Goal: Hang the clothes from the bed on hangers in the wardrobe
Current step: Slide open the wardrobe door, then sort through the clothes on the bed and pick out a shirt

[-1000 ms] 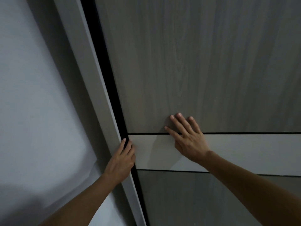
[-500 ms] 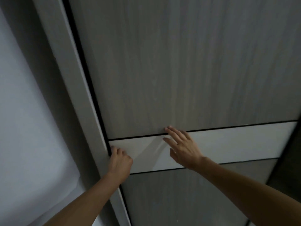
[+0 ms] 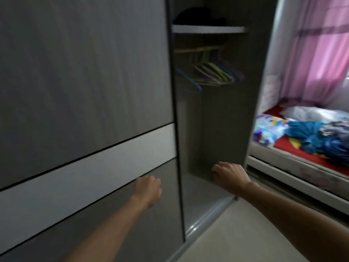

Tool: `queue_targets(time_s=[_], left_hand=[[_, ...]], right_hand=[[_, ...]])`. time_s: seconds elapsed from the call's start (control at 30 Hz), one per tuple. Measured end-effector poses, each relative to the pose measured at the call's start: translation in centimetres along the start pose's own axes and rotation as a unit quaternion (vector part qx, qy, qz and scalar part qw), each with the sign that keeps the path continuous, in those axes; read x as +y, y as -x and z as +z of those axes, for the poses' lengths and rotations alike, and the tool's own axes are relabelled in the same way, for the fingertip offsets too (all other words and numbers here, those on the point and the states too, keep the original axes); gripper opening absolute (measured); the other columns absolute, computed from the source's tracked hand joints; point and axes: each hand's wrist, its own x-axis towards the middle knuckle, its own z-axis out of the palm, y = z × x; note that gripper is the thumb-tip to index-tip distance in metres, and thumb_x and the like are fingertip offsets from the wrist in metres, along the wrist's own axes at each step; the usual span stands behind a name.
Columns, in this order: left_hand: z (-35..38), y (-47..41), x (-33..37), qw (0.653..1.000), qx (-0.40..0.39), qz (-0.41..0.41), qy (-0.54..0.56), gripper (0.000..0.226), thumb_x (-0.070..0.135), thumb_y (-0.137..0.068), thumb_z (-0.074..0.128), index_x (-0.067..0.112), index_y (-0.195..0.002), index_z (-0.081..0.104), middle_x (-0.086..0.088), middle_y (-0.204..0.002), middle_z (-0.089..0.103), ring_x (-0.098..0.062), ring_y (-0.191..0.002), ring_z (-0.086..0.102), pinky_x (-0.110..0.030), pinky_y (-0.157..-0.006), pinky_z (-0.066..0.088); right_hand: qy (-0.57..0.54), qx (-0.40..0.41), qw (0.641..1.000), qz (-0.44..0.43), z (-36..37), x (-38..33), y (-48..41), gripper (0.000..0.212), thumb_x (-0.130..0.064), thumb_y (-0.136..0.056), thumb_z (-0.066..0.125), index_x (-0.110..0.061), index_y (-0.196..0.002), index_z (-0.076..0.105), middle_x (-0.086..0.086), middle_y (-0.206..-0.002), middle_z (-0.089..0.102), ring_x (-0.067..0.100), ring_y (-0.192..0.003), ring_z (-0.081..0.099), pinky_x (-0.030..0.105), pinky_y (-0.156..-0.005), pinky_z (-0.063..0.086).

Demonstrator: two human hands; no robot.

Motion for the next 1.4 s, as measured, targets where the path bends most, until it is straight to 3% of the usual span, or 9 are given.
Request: queue_targets(time_s=[0.27, 0.4, 0.53, 0.73, 0.93, 1.07, 1.23, 1.4], left_hand=[[-3.3, -11.6, 20.1, 0.992, 0.025, 0.106, 0.062, 0.030, 0.033, -0.092, 0.042, 0.016, -0.108, 0.061, -0.007, -0.115, 0.063, -0.029, -0.107, 0.060, -0.034, -0.083, 0.046], [-4.5, -17.2, 27.1, 0.981, 0.034, 0.175, 0.081, 0.028, 0.033, -0.094, 0.042, 0.017, -0.104, 0.062, -0.006, -0.111, 0.064, -0.026, -0.101, 0.062, -0.033, -0.082, 0.047], [-4.9, -24.2, 33.6, 0.970, 0.036, 0.226, 0.077, 0.026, 0.034, -0.093, 0.043, 0.019, -0.102, 0.062, -0.005, -0.108, 0.065, -0.025, -0.099, 0.062, -0.033, -0.080, 0.047], [-6.2, -36.8, 43.6, 0.948, 0.025, 0.303, 0.100, 0.025, 0.031, -0.090, 0.046, 0.018, -0.100, 0.064, -0.004, -0.105, 0.066, -0.024, -0.097, 0.063, -0.033, -0.081, 0.049], [-9.9, -46.4, 54.2, 0.917, 0.047, 0.383, 0.104, 0.023, 0.030, -0.087, 0.046, 0.017, -0.092, 0.064, -0.006, -0.101, 0.068, -0.028, -0.095, 0.064, -0.033, -0.073, 0.045], [-11.3, -51.4, 62.2, 0.897, 0.046, 0.430, 0.087, 0.022, 0.029, -0.087, 0.045, 0.017, -0.092, 0.063, -0.006, -0.104, 0.067, -0.028, -0.099, 0.062, -0.035, -0.075, 0.045], [-12.4, -58.4, 72.8, 0.878, 0.041, 0.464, 0.110, 0.021, 0.027, -0.086, 0.045, 0.017, -0.087, 0.064, -0.006, -0.099, 0.068, -0.028, -0.092, 0.063, -0.033, -0.070, 0.043], [-14.3, -66.5, 83.0, 0.876, 0.034, 0.470, 0.100, 0.020, 0.032, -0.088, 0.046, 0.018, -0.091, 0.061, -0.004, -0.101, 0.065, -0.026, -0.093, 0.062, -0.035, -0.072, 0.044]], right_hand=[[0.028, -0.040, 0.989, 0.136, -0.2, 20.3, 9.0, 0.027, -0.031, -0.096, 0.044, -0.021, -0.117, 0.059, 0.001, -0.112, 0.064, 0.021, -0.095, 0.064, 0.027, -0.063, 0.039], [0.040, -0.046, 0.979, 0.197, 1.1, 27.5, 11.1, 0.028, -0.032, -0.095, 0.044, -0.021, -0.117, 0.057, 0.001, -0.114, 0.063, 0.021, -0.099, 0.063, 0.031, -0.069, 0.047], [0.049, -0.064, 0.965, 0.248, 3.3, 34.5, 11.3, 0.028, -0.030, -0.093, 0.045, -0.021, -0.116, 0.057, 0.000, -0.115, 0.062, 0.022, -0.103, 0.062, 0.029, -0.067, 0.039], [0.044, -0.092, 0.931, 0.351, 6.1, 46.0, 9.4, 0.033, -0.034, -0.094, 0.045, -0.024, -0.124, 0.054, -0.001, -0.121, 0.060, 0.021, -0.110, 0.059, 0.034, -0.080, 0.046], [0.052, -0.090, 0.893, 0.438, 5.3, 55.8, 8.9, 0.029, -0.034, -0.093, 0.049, -0.023, -0.120, 0.054, -0.002, -0.117, 0.059, 0.020, -0.109, 0.058, 0.035, -0.080, 0.046], [0.054, -0.072, 0.871, 0.483, 5.6, 63.0, 10.0, 0.024, -0.032, -0.094, 0.047, -0.022, -0.114, 0.057, -0.003, -0.115, 0.061, 0.020, -0.105, 0.060, 0.032, -0.074, 0.044], [0.060, -0.086, 0.851, 0.514, 8.0, 74.4, 11.1, 0.028, -0.036, -0.094, 0.047, -0.024, -0.118, 0.056, -0.002, -0.111, 0.061, 0.021, -0.103, 0.060, 0.034, -0.077, 0.048], [0.046, -0.105, 0.837, 0.535, 9.8, 87.0, 10.2, 0.030, -0.035, -0.093, 0.049, -0.022, -0.119, 0.055, -0.002, -0.110, 0.060, 0.022, -0.101, 0.061, 0.034, -0.074, 0.047]])
